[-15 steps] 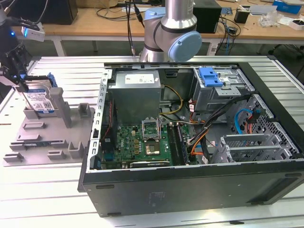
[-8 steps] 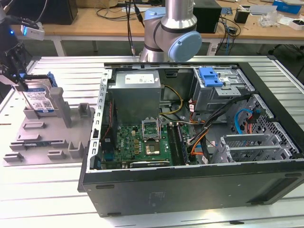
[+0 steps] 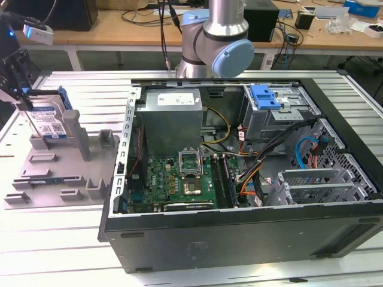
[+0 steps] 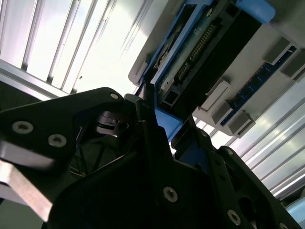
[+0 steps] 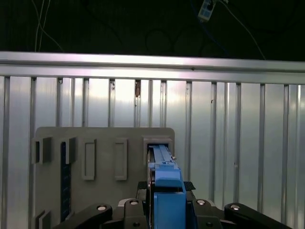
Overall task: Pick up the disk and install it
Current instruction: 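Pick up the disk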
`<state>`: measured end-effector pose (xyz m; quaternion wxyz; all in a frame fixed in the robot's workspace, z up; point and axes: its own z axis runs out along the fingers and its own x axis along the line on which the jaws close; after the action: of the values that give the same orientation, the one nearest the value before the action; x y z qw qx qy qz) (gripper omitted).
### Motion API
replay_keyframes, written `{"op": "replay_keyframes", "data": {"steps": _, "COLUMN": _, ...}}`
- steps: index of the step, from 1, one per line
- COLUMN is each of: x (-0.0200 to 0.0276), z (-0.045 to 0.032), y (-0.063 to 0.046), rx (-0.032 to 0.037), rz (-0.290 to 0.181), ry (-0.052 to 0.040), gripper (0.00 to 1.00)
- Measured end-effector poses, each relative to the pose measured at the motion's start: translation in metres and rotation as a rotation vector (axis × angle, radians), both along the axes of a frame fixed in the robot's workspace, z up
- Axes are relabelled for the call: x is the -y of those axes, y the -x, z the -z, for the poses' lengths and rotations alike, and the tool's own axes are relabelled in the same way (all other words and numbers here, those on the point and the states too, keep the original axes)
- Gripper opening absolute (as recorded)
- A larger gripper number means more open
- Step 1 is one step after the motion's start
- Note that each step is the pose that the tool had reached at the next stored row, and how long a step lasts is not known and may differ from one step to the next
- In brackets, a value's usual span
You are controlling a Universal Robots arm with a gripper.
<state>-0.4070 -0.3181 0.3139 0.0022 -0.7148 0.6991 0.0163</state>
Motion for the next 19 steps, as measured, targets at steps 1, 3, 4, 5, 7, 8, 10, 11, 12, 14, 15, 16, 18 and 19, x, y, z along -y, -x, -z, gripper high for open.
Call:
{"op": "replay_keyframes", "data": {"steps": 1, "x": 0.0000, "z": -0.0022, "y": 0.000, "rx": 0.0000, "rz": 0.000, "ry": 0.0000, "gripper": 0.37}}
{"op": "replay_keyframes", "data": {"steps": 3, "x": 0.0000, "z": -0.0075, "y": 0.000, "rx": 0.0000, "rz": 0.000, "ry": 0.0000, "gripper": 0.37}}
{"op": "replay_keyframes", "data": {"steps": 4, "x": 0.0000, "z": -0.0106, "y": 0.000, "rx": 0.0000, "rz": 0.000, "ry": 0.0000, "gripper": 0.37}}
{"op": "replay_keyframes", "data": {"steps": 5, "x": 0.0000, "z": -0.0131, "y": 0.000, "rx": 0.0001, "rz": 0.000, "ry": 0.0000, "gripper": 0.37}}
{"op": "replay_keyframes", "data": {"steps": 7, "x": 0.0000, "z": -0.0187, "y": 0.000, "rx": 0.0000, "rz": 0.000, "ry": 0.0000, "gripper": 0.37}}
{"op": "replay_keyframes", "data": {"steps": 8, "x": 0.0000, "z": -0.0244, "y": 0.000, "rx": 0.0000, "rz": 0.000, "ry": 0.0000, "gripper": 0.37}}
{"op": "replay_keyframes", "data": {"steps": 10, "x": 0.0000, "z": -0.0341, "y": 0.000, "rx": 0.0000, "rz": 0.000, "ry": 0.0001, "gripper": 0.37}}
{"op": "replay_keyframes", "data": {"steps": 11, "x": 0.0000, "z": -0.0371, "y": 0.000, "rx": 0.0000, "rz": 0.000, "ry": 0.0000, "gripper": 0.37}}
{"op": "replay_keyframes", "data": {"steps": 12, "x": 0.0000, "z": -0.0396, "y": 0.000, "rx": 0.0000, "rz": 0.000, "ry": 0.0000, "gripper": 0.37}}
{"op": "replay_keyframes", "data": {"steps": 14, "x": 0.0000, "z": -0.0479, "y": 0.000, "rx": 0.0001, "rz": 0.000, "ry": 0.0000, "gripper": 0.37}}
{"op": "replay_keyframes", "data": {"steps": 15, "x": 0.0000, "z": -0.0506, "y": 0.000, "rx": 0.0000, "rz": 0.000, "ry": 0.0000, "gripper": 0.37}}
{"op": "replay_keyframes", "data": {"steps": 16, "x": 0.0000, "z": -0.0531, "y": 0.000, "rx": 0.0000, "rz": 0.000, "ry": 0.0000, "gripper": 0.37}}
{"op": "replay_keyframes", "data": {"steps": 18, "x": 0.0000, "z": -0.0615, "y": 0.000, "rx": 0.0001, "rz": 0.000, "ry": 0.0000, "gripper": 0.37}}
{"op": "replay_keyframes", "data": {"steps": 19, "x": 0.0000, "z": -0.0638, "y": 0.000, "rx": 0.0000, "rz": 0.000, "ry": 0.0000, "gripper": 0.37}}
